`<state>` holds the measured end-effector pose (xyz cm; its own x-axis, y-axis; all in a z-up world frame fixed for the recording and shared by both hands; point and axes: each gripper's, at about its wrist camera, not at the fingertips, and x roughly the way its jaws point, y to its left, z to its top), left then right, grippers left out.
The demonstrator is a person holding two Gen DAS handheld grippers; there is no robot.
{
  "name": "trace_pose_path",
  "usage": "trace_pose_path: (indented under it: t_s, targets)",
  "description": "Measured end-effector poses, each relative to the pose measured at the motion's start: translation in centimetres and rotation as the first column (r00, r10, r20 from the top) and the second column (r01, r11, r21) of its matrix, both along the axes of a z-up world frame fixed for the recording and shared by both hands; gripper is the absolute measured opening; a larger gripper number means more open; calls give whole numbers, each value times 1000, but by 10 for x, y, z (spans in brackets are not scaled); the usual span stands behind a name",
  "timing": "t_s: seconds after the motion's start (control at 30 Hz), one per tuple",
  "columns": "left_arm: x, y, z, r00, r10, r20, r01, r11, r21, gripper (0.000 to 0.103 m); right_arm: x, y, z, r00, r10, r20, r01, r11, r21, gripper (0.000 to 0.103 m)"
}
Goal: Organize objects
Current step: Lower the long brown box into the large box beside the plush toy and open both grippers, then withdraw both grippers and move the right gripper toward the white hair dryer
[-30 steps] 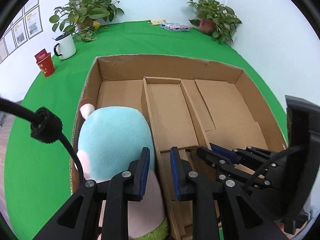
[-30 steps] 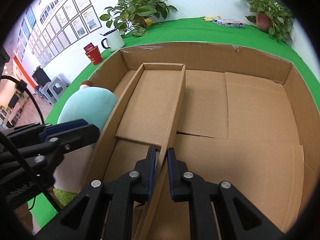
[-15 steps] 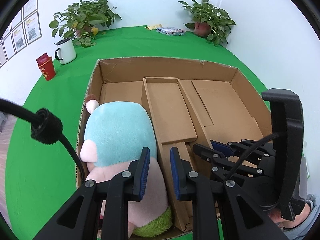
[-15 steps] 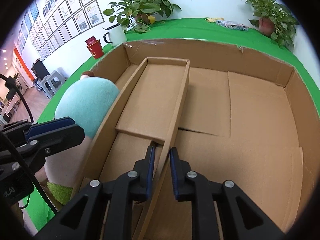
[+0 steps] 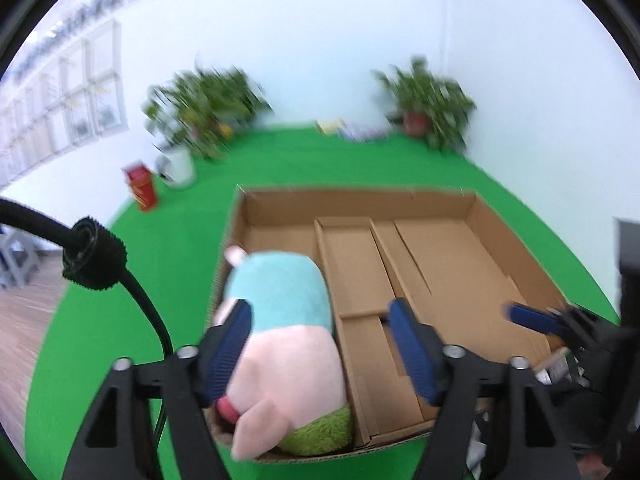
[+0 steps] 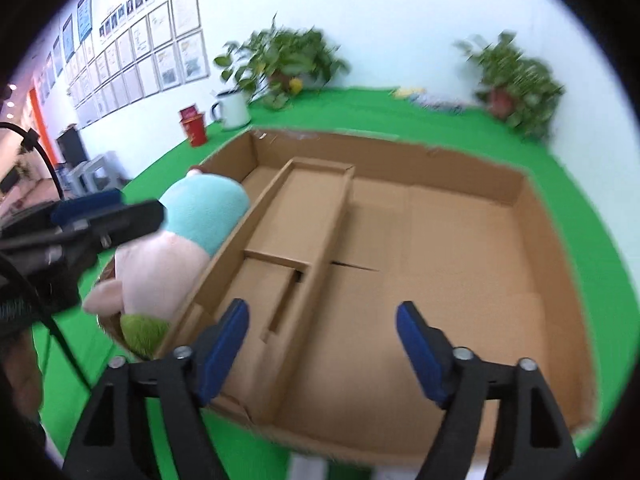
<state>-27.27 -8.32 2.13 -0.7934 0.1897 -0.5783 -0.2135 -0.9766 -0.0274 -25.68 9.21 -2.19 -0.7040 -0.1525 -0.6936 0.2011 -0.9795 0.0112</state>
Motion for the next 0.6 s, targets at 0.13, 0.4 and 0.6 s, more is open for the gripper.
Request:
trace_pose_path:
  t_s: [0.13, 0.4, 0.6]
  targets:
    - [53, 0, 16, 985, 35, -170, -23, 997, 68, 103, 46, 20, 13, 991, -72, -110, 80, 994, 73, 82]
    - [111, 22, 10, 986, 59, -154, -47, 996, 78, 103, 107, 41, 11, 983, -138, -124, 143, 989, 40, 85]
    - [142, 38, -8, 996, 28, -85, -25, 999, 42, 103, 132, 44, 13, 982, -134, -135, 136, 991, 7, 85]
